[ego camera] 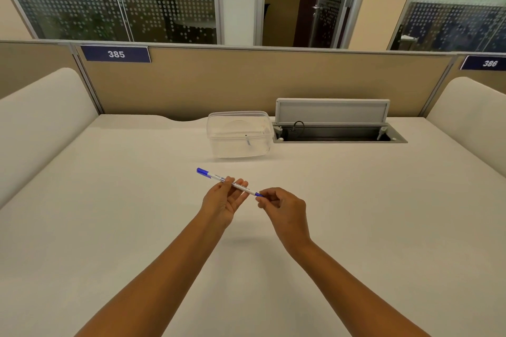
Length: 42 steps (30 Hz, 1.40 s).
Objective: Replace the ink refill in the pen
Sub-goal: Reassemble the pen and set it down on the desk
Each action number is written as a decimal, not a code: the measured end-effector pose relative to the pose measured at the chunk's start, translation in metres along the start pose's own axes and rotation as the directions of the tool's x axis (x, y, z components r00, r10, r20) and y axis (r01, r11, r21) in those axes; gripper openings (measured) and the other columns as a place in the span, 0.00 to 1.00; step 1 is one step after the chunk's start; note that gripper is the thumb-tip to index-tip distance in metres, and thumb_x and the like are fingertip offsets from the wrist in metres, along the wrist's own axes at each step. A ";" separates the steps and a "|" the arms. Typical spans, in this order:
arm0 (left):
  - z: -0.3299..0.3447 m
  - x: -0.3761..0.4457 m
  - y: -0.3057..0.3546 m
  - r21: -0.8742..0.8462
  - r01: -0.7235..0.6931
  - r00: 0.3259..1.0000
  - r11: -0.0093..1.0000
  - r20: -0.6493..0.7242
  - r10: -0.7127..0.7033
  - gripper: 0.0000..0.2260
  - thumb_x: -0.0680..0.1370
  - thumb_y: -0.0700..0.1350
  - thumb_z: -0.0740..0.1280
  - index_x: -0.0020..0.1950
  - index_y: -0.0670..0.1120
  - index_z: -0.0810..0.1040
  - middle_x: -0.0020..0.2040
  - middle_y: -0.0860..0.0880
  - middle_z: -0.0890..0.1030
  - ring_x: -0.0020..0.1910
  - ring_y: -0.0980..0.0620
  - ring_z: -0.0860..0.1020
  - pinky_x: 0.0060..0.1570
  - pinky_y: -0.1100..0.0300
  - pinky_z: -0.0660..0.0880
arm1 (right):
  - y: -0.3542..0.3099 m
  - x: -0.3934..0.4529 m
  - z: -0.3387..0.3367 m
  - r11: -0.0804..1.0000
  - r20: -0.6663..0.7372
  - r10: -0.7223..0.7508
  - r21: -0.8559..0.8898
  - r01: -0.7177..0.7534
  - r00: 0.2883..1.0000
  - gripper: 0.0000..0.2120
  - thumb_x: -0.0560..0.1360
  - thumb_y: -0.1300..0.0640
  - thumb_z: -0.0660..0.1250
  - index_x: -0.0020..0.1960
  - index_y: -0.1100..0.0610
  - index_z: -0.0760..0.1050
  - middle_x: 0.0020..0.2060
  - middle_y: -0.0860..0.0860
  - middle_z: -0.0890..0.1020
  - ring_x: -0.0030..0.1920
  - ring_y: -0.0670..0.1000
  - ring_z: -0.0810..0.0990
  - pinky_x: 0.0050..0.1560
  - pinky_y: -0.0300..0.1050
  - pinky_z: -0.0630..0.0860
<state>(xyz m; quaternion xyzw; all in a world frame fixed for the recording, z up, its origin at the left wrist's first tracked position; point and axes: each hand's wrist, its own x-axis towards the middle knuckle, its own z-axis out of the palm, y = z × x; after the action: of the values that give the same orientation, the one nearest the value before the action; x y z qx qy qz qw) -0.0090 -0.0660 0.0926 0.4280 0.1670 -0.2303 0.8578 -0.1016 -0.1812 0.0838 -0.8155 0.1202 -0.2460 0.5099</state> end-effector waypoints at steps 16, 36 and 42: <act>0.002 -0.006 0.000 0.020 -0.024 1.000 1.000 -0.012 0.024 0.07 0.78 0.39 0.61 0.49 0.37 0.75 0.51 0.38 0.79 0.42 0.44 0.81 0.41 0.49 0.76 | 0.003 -0.002 0.003 0.995 0.067 0.056 -0.085 -0.050 0.996 0.07 0.74 0.52 0.67 0.46 0.56 0.76 0.36 0.50 0.80 0.36 0.50 0.80 0.40 0.44 0.79; 0.002 -0.009 -0.002 0.052 -0.025 1.000 0.998 -0.001 0.025 0.06 0.77 0.40 0.63 0.50 0.38 0.76 0.44 0.41 0.81 0.40 0.46 0.82 0.38 0.52 0.78 | 0.003 -0.003 0.002 0.982 0.106 0.105 -0.166 -0.087 0.989 0.19 0.75 0.39 0.55 0.40 0.50 0.75 0.29 0.45 0.77 0.30 0.46 0.75 0.32 0.39 0.70; 0.003 -0.007 0.001 0.043 -0.023 1.000 0.999 -0.008 0.024 0.05 0.77 0.40 0.62 0.47 0.39 0.76 0.43 0.41 0.81 0.39 0.46 0.82 0.34 0.54 0.78 | 0.003 -0.005 -0.001 0.949 0.088 0.043 -0.316 -0.013 0.995 0.10 0.76 0.41 0.59 0.45 0.46 0.71 0.32 0.42 0.75 0.29 0.43 0.72 0.29 0.35 0.64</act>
<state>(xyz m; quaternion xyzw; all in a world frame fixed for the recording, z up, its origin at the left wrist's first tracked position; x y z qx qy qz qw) -0.0142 -0.0660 0.0981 0.4491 0.1608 -0.2217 0.8505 -0.1060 -0.1810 0.0805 -0.8953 0.1454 -0.1778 0.3817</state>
